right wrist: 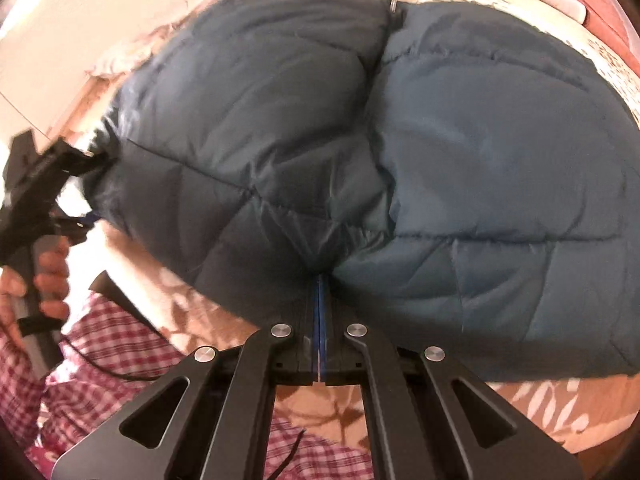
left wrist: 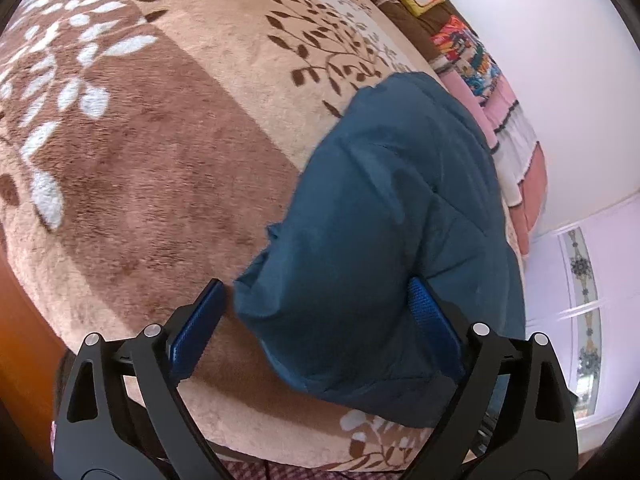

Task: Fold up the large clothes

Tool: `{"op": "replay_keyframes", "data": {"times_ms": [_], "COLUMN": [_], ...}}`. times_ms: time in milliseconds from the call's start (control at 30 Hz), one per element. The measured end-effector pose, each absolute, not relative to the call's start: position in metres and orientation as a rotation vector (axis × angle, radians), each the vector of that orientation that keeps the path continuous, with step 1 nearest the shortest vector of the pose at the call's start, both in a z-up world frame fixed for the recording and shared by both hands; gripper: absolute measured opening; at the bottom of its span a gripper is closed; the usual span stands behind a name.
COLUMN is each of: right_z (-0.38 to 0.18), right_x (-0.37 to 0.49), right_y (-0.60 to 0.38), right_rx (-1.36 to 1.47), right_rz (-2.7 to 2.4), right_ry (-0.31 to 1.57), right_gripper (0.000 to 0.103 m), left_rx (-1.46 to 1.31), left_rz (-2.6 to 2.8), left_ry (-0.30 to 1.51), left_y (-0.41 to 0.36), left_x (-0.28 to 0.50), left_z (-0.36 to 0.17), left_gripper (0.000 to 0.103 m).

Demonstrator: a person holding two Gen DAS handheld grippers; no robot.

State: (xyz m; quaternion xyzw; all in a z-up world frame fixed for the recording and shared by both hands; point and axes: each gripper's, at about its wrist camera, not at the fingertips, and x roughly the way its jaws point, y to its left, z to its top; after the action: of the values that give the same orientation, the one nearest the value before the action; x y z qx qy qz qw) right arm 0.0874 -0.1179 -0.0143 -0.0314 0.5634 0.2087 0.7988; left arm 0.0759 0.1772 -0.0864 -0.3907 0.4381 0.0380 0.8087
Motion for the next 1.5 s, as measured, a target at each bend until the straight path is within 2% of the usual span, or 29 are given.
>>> {"op": "replay_keyframes", "data": {"times_ms": [67,133,167,200,233,333,433,667,1033,1500], "right_z": [-0.021,-0.024,-0.024,-0.024,-0.024,-0.025,-0.027,-0.028,0.033,-0.017], "right_x": [0.093,0.095,0.095,0.095,0.095,0.094,0.095,0.094,0.094,0.137], "right_y": [-0.115,-0.114,-0.114,-0.114,-0.114,-0.115,-0.116,-0.121,-0.141,-0.119], "right_rx": [-0.079,-0.076,-0.074,-0.073,-0.072,-0.06,-0.053,-0.03,0.042,-0.006], "right_rz": [0.444,0.442,0.442,0.444,0.445,0.445,0.441,0.429,0.451,0.442], "right_ry": [1.225,1.233,1.235,1.234,1.232,1.23,1.231,1.248,1.133,1.253], "right_gripper": [0.0,0.0,0.0,0.0,0.0,0.0,0.0,0.0,0.0,0.001], "left_rx": [-0.818,-0.761,-0.711,-0.672,-0.628,-0.541,-0.494,-0.477,-0.454,-0.515], "left_rz": [0.071,0.052,0.054,0.054,0.061,0.087,0.103,0.112,0.121,0.035], "left_ry": [0.926,0.906,0.896,0.891,0.887,0.877,0.869,0.861,0.846,0.799], "left_y": [0.172,0.163,0.156,0.152,0.146,0.135,0.13,0.131,0.127,0.123], "left_x": [0.077,0.078,0.078,0.079,0.079,0.08,0.079,0.077,0.075,0.065], "left_z": [-0.083,-0.076,-0.071,-0.067,-0.063,-0.054,-0.046,-0.039,-0.035,-0.014], "left_gripper": [0.079,0.055,0.051,0.041,0.035,0.025,0.021,0.018,0.017,0.015]}}
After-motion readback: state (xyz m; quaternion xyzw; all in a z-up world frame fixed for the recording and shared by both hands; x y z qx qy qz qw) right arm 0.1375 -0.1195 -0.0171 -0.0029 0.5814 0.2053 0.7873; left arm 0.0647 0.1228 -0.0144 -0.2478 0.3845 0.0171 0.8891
